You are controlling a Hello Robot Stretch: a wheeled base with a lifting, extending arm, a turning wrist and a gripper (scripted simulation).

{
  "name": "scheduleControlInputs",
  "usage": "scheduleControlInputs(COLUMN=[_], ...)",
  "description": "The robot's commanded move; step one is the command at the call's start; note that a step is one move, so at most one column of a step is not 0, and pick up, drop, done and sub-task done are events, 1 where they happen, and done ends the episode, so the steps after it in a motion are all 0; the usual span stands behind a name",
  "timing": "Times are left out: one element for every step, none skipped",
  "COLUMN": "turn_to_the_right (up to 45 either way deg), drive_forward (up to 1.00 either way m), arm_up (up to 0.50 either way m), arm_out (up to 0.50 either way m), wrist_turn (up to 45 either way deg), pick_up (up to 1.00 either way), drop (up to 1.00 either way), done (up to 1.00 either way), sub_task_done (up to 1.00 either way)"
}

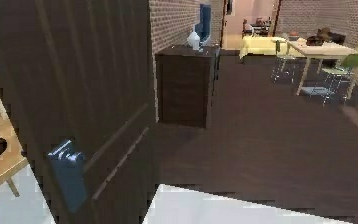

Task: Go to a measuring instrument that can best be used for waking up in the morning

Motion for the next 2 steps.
scheduleControlInputs(turn_to_the_right=[0.0,45.0], drive_forward=[0.05,0.00], arm_up=[0.00,0.00], arm_out=[0.00,0.00], wrist_turn=[0.0,0.0], pick_up=[0.00,0.00], drop=[0.00,0.00], done=[0.00,0.00], sub_task_done=[0.00,0.00])
